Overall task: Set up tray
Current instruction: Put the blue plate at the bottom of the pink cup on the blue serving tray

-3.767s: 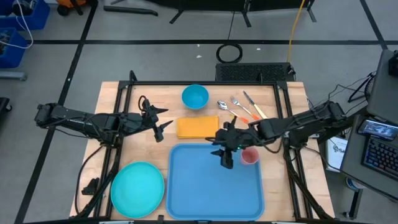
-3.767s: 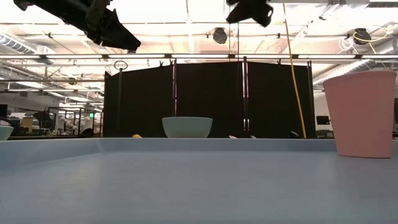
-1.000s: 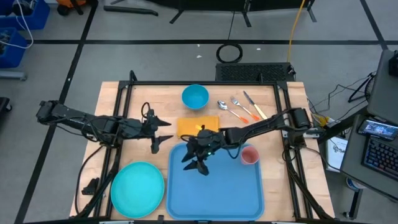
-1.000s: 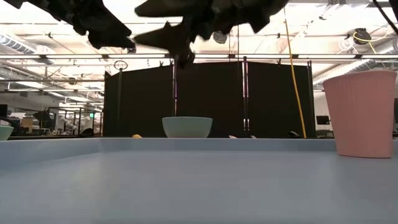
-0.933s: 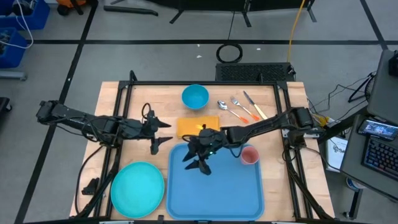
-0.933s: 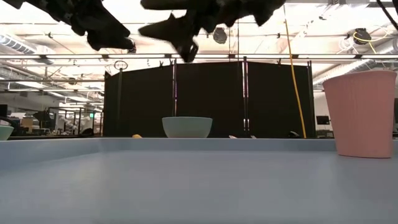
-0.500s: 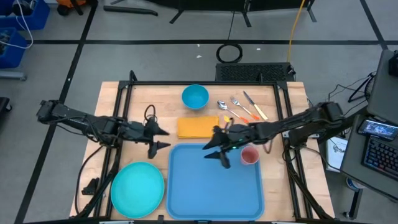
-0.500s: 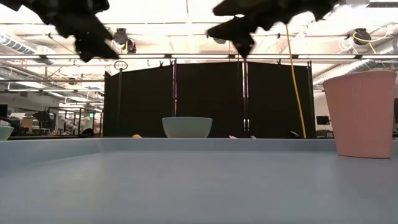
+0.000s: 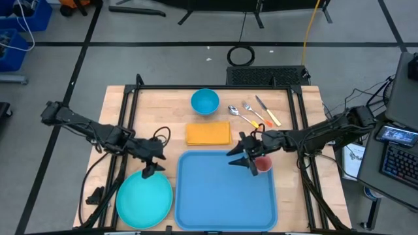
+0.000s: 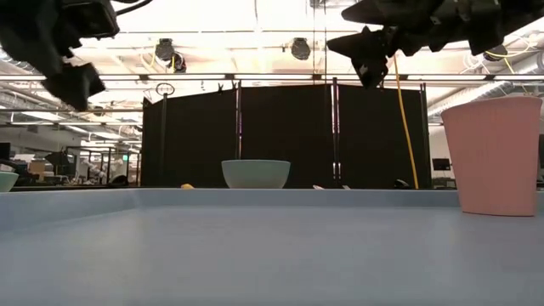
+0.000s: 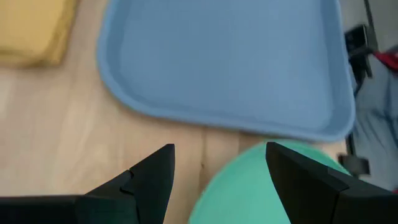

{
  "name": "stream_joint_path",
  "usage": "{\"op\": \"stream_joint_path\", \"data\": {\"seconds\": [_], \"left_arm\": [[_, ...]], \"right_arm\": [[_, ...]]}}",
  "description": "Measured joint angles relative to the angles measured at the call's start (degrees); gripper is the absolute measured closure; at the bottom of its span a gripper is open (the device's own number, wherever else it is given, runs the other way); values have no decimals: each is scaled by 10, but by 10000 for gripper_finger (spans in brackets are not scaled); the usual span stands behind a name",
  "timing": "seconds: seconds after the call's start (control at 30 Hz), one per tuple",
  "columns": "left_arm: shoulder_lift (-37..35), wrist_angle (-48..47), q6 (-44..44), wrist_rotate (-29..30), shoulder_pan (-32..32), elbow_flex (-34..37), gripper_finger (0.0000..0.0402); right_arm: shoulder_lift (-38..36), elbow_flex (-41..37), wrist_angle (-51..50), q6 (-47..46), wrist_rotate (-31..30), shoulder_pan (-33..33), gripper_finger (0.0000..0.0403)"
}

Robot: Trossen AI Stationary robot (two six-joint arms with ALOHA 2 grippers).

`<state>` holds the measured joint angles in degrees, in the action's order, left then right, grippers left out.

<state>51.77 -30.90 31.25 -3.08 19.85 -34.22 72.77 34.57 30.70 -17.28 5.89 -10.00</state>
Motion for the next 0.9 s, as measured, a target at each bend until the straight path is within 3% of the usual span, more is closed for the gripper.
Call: {"op": "stream_joint_path", "data": {"seconds": [0.3, 0.57, 0.9], "left_arm": [[31, -98, 74, 6, 40, 0, 147], [135, -72, 55, -33, 47, 0, 147], [181, -49, 19, -45, 47, 0, 147]], "right_arm": [[0, 0, 9, -10, -1, -3, 225], [0, 0, 18, -16, 0, -6, 225], [0, 0, 24, -16, 1, -6, 225]]}}
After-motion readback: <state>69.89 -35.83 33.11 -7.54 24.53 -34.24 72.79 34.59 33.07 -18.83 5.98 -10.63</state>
